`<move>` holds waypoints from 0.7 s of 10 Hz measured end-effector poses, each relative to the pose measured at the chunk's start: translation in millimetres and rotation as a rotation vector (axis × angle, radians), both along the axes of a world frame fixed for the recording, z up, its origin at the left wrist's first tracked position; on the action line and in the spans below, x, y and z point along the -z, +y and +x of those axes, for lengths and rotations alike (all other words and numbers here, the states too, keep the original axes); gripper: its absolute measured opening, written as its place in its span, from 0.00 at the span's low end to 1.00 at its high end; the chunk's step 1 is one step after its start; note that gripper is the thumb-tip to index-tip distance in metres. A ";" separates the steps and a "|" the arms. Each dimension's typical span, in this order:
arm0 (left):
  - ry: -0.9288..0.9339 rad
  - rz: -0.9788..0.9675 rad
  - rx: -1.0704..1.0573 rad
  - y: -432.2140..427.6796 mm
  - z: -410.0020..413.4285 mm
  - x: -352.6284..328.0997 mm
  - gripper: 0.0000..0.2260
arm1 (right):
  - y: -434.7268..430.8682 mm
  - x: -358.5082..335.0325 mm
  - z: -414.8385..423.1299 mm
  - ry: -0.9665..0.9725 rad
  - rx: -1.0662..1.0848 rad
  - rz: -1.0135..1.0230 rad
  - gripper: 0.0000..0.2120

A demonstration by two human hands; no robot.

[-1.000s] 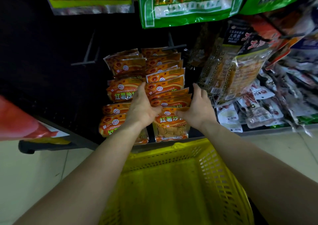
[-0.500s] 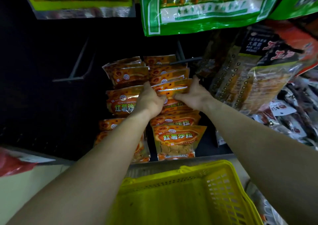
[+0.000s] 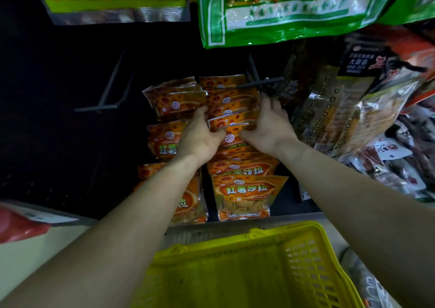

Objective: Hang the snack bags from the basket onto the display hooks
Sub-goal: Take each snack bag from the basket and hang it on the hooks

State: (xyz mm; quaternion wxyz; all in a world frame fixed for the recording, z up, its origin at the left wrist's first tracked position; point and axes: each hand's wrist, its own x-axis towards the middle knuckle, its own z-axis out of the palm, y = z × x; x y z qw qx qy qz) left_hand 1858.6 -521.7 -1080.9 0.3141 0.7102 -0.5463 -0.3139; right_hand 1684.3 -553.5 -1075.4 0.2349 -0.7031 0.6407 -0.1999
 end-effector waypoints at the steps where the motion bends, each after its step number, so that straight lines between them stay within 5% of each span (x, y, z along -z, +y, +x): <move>1: -0.054 -0.092 -0.037 -13.2 4.1 -4.9 0.29 | -11.9 -4.9 7.4 0.150 -0.063 -0.063 0.48; 3: -0.193 -0.020 0.001 -49.4 4.1 -0.4 0.26 | -27.2 6.7 2.3 0.363 -0.154 0.057 0.43; 5: -0.328 -0.049 -0.026 -71.6 8.4 1.4 0.21 | -28.8 3.0 6.9 0.382 -0.168 -0.158 0.38; 7: -0.391 -0.011 -0.006 -61.9 39.2 6.2 0.17 | -57.9 -7.6 38.5 0.356 -0.377 -0.027 0.32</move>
